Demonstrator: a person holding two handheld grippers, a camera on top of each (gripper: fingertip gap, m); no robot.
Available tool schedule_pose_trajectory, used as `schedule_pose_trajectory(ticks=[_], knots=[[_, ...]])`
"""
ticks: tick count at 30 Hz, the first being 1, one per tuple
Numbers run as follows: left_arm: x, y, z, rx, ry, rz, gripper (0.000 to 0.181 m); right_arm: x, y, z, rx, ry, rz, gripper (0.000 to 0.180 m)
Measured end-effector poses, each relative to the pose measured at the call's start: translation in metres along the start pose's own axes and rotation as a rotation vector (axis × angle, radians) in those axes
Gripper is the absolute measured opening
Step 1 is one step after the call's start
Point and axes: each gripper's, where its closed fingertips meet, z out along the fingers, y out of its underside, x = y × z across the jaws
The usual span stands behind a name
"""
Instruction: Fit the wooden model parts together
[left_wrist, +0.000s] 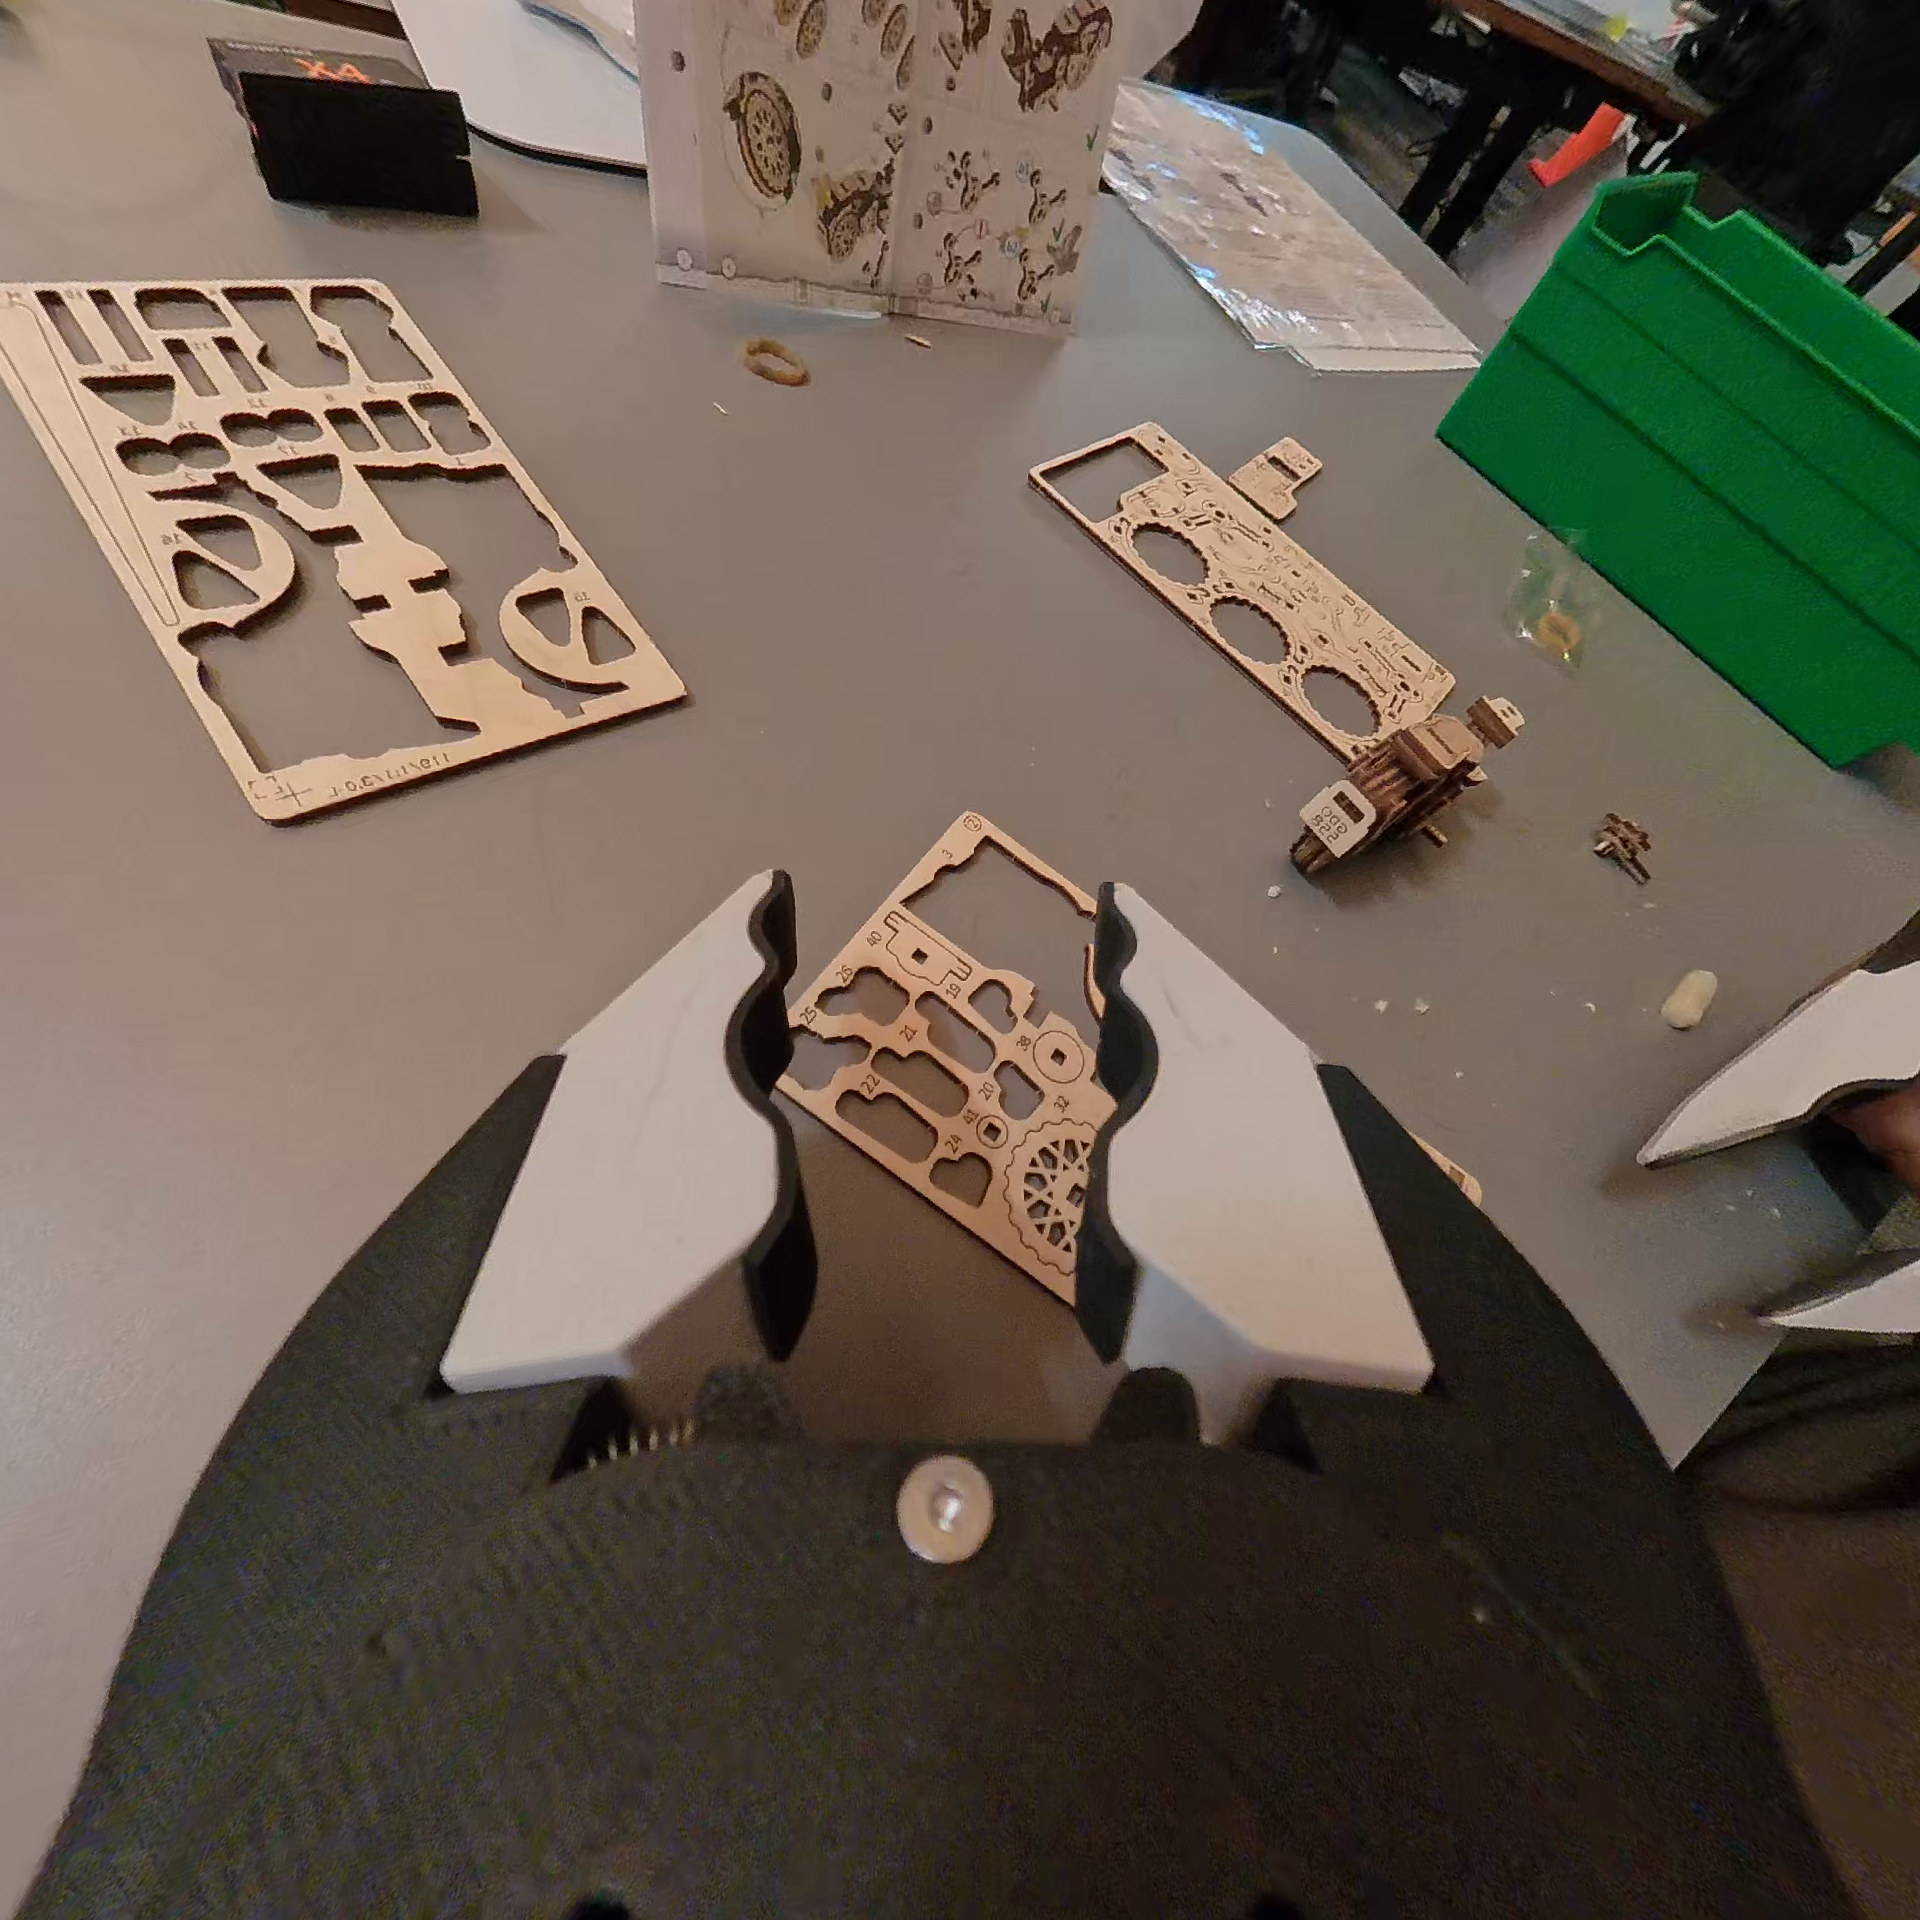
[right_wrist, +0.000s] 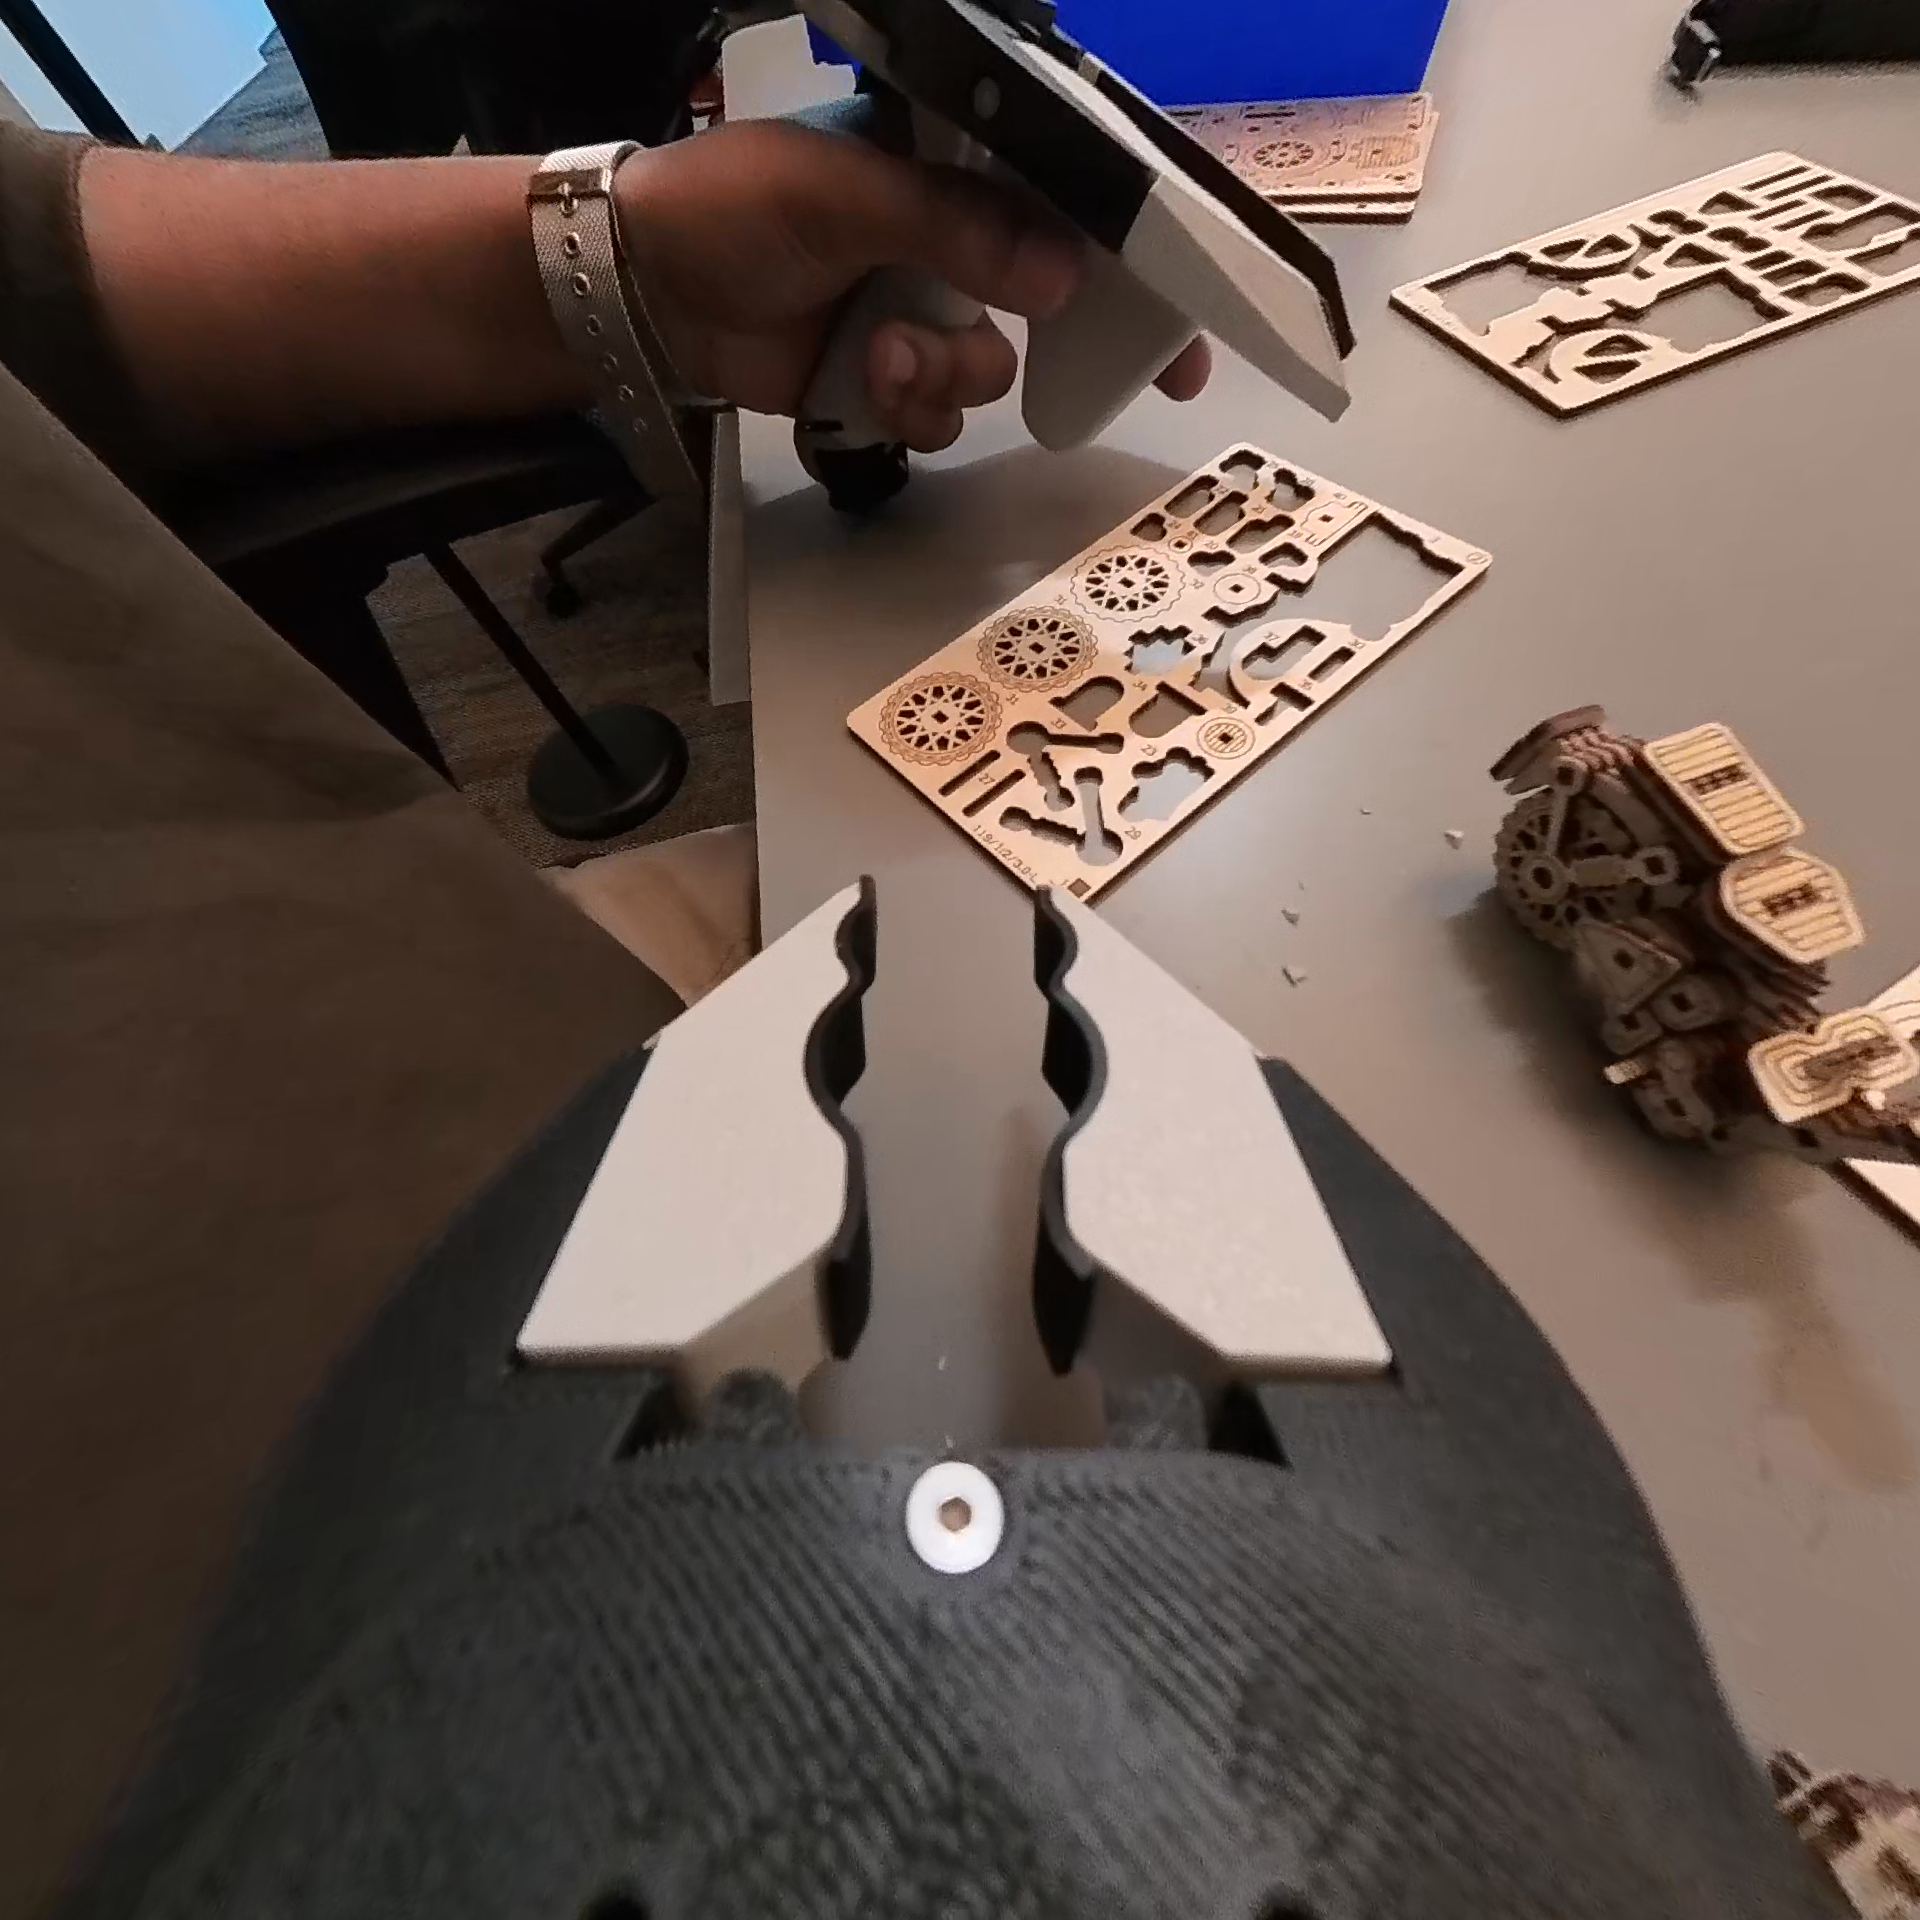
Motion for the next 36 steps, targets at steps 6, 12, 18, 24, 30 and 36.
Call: schedule_pose_trajectory(ticks=[6,12,18,24,30,36], knots=[[0.001,-0.003,0.000,0.013,0.051,-0.077,0.051,0.001,0.000,-0.001,0.003,0.000,0.010,0.029],[0.003,-0.006,-0.001,0.026,0.108,-0.156,0.044,0.003,0.000,-0.001,0.003,0.003,0.020,0.030],[0.002,-0.009,-0.004,0.048,0.144,-0.217,0.039,0.005,-0.001,-0.002,0.007,0.003,0.038,0.030],[0.008,-0.015,-0.008,0.079,0.200,-0.238,0.027,0.006,-0.001,-0.002,0.012,0.000,0.051,0.030],[0.004,-0.012,-0.007,0.066,0.166,-0.228,0.027,0.006,-0.001,-0.002,0.011,0.000,0.051,0.030],[-0.023,-0.004,-0.006,0.014,-0.069,-0.058,0.038,0.005,-0.001,-0.002,0.010,0.000,0.049,0.030]])
